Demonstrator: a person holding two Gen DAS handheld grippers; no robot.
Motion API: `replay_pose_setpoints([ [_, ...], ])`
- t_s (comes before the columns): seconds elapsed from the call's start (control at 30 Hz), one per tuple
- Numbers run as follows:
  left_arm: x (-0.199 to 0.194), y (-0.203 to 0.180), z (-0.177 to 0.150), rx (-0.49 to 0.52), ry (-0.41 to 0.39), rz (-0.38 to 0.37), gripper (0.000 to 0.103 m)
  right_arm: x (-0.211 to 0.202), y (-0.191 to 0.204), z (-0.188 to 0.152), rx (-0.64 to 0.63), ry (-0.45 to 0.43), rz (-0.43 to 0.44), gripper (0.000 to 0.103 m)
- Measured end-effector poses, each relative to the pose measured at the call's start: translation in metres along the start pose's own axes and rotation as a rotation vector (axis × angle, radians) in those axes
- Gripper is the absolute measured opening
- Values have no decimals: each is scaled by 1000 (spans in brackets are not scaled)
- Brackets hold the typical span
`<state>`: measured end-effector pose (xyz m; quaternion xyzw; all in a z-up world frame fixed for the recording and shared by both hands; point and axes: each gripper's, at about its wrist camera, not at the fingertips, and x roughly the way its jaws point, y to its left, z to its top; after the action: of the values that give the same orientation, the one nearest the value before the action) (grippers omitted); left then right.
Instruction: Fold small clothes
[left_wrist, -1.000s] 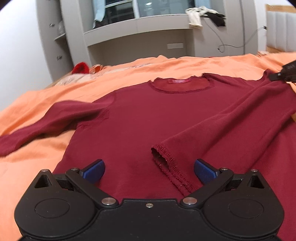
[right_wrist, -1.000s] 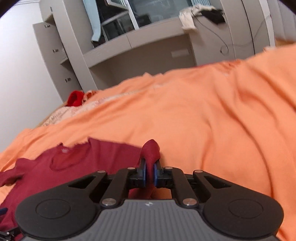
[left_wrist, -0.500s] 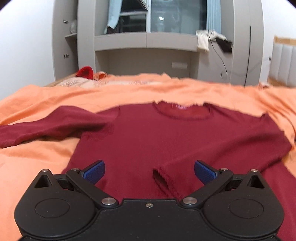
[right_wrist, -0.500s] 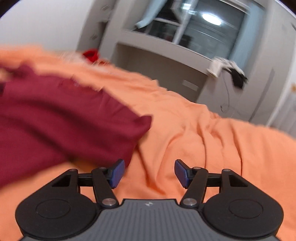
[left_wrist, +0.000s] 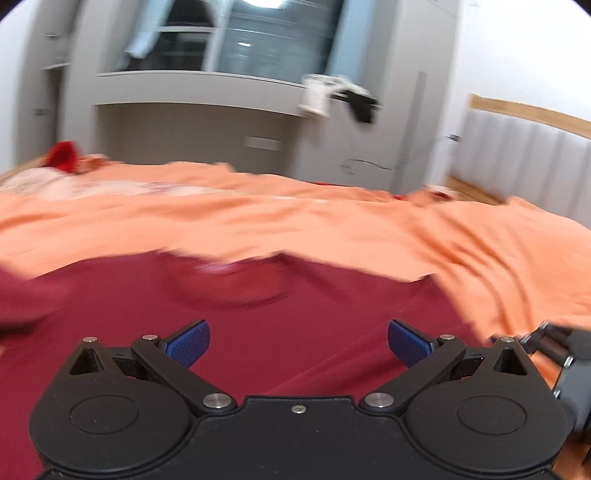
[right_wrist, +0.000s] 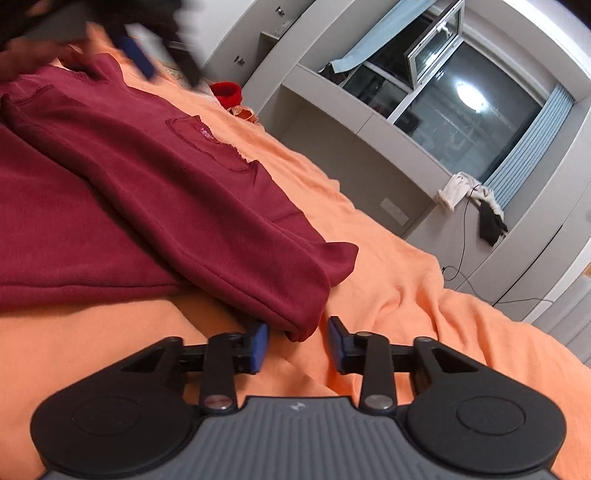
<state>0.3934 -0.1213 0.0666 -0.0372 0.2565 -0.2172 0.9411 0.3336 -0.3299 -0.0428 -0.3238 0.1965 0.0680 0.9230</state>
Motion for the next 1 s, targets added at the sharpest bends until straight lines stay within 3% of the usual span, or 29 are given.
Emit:
replay_pose_setpoints([
  [0.1,46,-30,21,-10,43,-163,102,1,2,-4,-14,-12,2,26],
  [0.17,79,-50,31,-9,95,-229,102,2,1,-5,-15,-17,4,24],
  [0.27,118,-71,34,32,156,-243,100,0,2,-7,-10,-24,5,24],
  [0.57,183,-91,33,9,266,-389,68,-2,-1,-9,-8,-55,1,24],
  [0.63,190,-98,33,28,294,-391,42,-3,0,-9,-25,-66,-11,23],
  [0.67,194,-102,34,39,303,-380,37,-3,1,-9,-32,-69,-13,21],
  [0.73,196,-106,33,52,312,-360,6,-4,2,-8,-51,-70,-7,10],
  [0.8,196,-108,33,47,312,-346,6,-5,4,-7,-70,-56,-2,7],
  [1.0,183,-111,35,50,202,-265,4,-24,5,-5,-106,-59,15,6],
])
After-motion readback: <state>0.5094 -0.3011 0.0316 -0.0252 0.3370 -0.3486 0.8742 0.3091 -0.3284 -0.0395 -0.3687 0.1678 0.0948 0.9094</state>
